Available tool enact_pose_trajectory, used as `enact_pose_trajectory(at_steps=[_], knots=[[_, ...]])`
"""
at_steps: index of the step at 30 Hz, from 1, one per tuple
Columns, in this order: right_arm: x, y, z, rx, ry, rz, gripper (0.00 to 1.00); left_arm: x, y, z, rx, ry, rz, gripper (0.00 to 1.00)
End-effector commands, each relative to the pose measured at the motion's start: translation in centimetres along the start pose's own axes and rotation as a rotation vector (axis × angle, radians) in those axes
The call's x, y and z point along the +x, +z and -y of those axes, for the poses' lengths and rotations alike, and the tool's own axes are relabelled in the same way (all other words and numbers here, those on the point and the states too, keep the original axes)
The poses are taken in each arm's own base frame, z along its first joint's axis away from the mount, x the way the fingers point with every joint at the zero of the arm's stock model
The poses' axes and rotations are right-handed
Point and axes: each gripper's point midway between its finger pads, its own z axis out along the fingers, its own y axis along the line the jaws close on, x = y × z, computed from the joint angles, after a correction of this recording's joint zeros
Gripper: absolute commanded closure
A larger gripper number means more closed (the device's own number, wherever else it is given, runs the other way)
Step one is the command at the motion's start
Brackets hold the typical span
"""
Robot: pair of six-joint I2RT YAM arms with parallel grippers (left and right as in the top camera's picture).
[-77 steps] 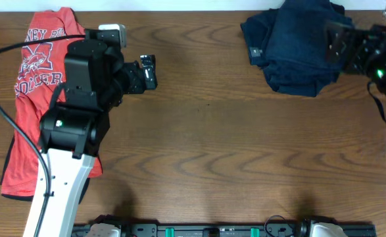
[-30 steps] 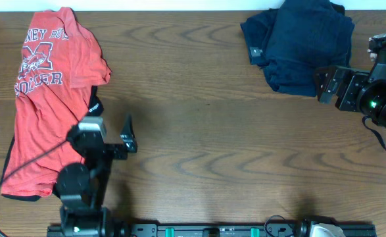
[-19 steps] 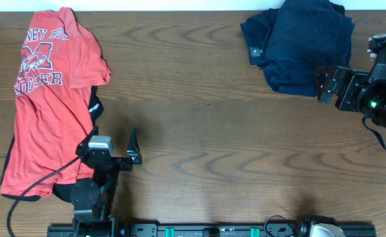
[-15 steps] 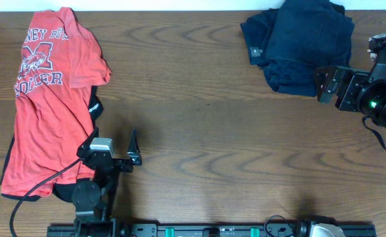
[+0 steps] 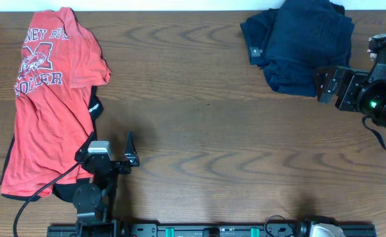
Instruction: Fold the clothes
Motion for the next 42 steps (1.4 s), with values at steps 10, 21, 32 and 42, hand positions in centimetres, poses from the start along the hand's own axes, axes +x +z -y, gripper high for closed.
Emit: enact_pose_trajectory(at_steps=[10, 21, 32, 42], knots=[[-0.3, -0.3, 0.0, 0.001, -0.015, 0.012, 0.01, 1.6, 0.0, -0.1, -0.001, -0.001, -0.056, 0.02], [-0.3, -0.3, 0.0, 0.001, -0.015, 0.012, 0.01, 1.6, 0.0, -0.1, -0.001, -0.001, -0.056, 0.02], [-0.3, -0.3, 0.0, 0.001, -0.015, 0.012, 0.01, 1.6, 0.0, -0.1, -0.001, -0.001, -0.056, 0.02], [0.6, 0.6, 1.0, 0.046, -0.024, -0.022, 0.01, 1.6, 0.0, -0.1, -0.001, -0.001, -0.056, 0.02]])
